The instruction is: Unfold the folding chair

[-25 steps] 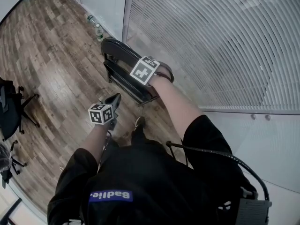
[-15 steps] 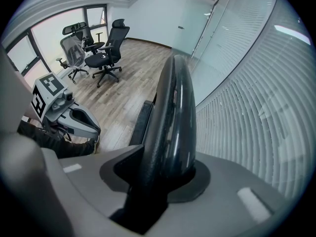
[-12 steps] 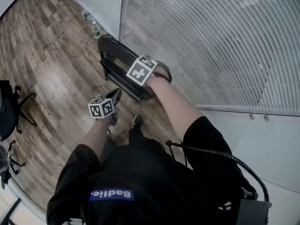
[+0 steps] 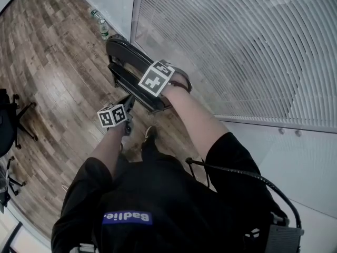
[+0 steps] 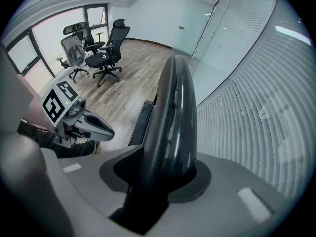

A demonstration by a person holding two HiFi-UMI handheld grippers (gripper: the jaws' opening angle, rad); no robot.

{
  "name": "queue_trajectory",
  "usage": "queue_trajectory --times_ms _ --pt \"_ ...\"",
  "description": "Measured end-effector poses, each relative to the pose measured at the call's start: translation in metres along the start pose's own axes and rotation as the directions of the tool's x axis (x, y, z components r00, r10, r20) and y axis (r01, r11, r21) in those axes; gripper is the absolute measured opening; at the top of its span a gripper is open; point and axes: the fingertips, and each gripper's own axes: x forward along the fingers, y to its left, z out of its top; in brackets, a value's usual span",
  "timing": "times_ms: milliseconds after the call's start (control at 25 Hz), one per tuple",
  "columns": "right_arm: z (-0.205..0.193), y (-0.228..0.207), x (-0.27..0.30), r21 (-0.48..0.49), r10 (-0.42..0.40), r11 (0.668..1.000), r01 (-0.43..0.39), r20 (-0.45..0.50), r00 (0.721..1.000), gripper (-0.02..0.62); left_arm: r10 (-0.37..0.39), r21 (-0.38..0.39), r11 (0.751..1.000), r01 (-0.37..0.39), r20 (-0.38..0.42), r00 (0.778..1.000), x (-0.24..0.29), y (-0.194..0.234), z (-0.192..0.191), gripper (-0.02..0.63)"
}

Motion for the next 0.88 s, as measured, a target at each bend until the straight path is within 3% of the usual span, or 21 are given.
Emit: queue_trajectory --times_ms 320,520,880 --pt "0.005 -0.012 -0.002 -0.005 0.014 1.000 -0.014 0.001 1.000 0.141 0.008 -0.120 0.993 -0.008 -0.004 1.000 0.028 0.009 0.006 0.011" --pt "0.001 -0.004 0.003 -0.004 0.015 1.000 -0.015 0.001 1.000 0.141 0.015 -0.179 0.984 -0.015 0.001 1.000 0.034 0.024 -0.006 0.084" --pt "0.003 0.003 0.002 -0.001 0.027 1.000 -0.027 0.011 1.000 0.144 0.011 -0.277 0.961 0.002 0.045 0.999 0.050 0.039 0.000 0.154"
